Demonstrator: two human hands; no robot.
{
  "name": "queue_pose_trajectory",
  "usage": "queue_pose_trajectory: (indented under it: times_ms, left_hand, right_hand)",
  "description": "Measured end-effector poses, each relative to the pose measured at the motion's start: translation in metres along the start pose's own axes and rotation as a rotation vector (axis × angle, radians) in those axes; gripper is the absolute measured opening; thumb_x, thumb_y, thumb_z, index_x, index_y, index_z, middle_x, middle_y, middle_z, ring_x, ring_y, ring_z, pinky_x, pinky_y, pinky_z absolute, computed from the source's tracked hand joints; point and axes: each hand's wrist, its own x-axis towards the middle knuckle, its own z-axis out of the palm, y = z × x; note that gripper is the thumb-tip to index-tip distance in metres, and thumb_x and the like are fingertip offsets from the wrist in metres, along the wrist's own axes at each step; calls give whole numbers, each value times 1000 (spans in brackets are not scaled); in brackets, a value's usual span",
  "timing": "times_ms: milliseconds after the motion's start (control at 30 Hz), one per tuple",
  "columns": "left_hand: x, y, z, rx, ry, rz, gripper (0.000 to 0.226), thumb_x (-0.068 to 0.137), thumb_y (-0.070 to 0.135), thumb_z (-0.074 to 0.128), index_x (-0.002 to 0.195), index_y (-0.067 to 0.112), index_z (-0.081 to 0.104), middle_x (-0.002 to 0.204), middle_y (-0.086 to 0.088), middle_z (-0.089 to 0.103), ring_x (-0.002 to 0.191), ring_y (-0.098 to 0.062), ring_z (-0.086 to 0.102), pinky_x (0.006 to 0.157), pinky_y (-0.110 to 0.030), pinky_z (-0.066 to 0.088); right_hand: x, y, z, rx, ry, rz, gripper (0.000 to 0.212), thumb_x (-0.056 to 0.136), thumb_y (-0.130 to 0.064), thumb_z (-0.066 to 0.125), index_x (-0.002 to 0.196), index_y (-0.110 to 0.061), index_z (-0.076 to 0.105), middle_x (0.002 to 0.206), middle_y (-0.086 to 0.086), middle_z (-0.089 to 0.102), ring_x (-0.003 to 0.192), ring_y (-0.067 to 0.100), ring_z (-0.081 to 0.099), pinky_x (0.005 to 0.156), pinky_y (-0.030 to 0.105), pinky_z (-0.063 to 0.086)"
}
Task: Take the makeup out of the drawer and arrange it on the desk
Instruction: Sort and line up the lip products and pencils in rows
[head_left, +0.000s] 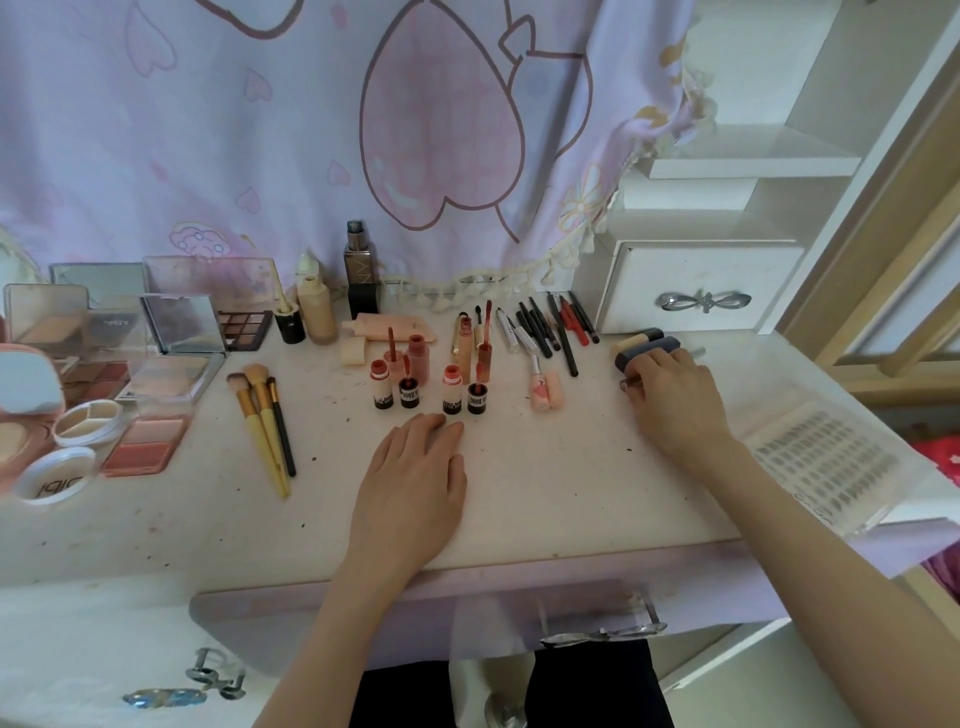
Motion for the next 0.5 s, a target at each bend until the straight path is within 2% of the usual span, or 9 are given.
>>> queue_pose_trajectory:
  times_ms: [100, 233, 300, 400, 433, 500]
  left_hand:
    - [0, -1, 0, -8, 1, -2, 43, 97, 28, 32, 139, 21, 38, 145, 3, 35, 133, -13, 28, 111, -24, 14]
    - [-1, 0, -1, -31, 0, -3, 42, 97, 26, 34, 138, 21, 40, 144, 3, 36, 133, -13, 29, 111, -23, 14]
    - [-2, 0, -2, -46, 8, 7, 41, 96, 25, 36, 136, 20, 43, 143, 2, 38, 132, -13, 31, 111, -24, 16]
    - [-3, 0, -4, -151, 67, 18, 32, 94, 18, 45, 123, 17, 58, 130, 2, 52, 121, -15, 45, 105, -26, 28]
    - [-3, 1, -6, -226, 97, 15, 28, 93, 15, 48, 118, 16, 62, 123, 3, 56, 114, -15, 50, 100, -26, 34]
    - [-2, 6, -11, -404, 142, 2, 26, 92, 11, 50, 114, 16, 63, 112, 8, 56, 104, -12, 55, 93, -25, 43]
  right_hand:
    - [-1, -1, -3, 24, -45, -90, 28, 97, -23, 44, 117, -13, 62, 117, 7, 54, 108, 27, 44, 86, 38, 39]
    - [-10, -4, -5, 68, -30, -185, 24, 97, -18, 47, 112, -10, 64, 113, 11, 54, 102, 29, 48, 80, 38, 41]
    - [-15, -9, -9, 100, 65, -265, 17, 93, -10, 53, 102, -4, 66, 104, 15, 58, 93, 34, 53, 73, 38, 41]
    - [-21, -19, -22, 279, 347, -293, 7, 86, 0, 62, 90, 1, 67, 89, 18, 61, 76, 35, 58, 62, 36, 49]
    - [-23, -23, -29, 378, 427, -265, 8, 87, -2, 60, 92, 1, 65, 90, 16, 60, 74, 31, 58, 64, 32, 49]
    - [-27, -34, -44, 664, 549, -154, 6, 90, -8, 56, 93, -5, 60, 91, 9, 56, 73, 19, 54, 70, 15, 43]
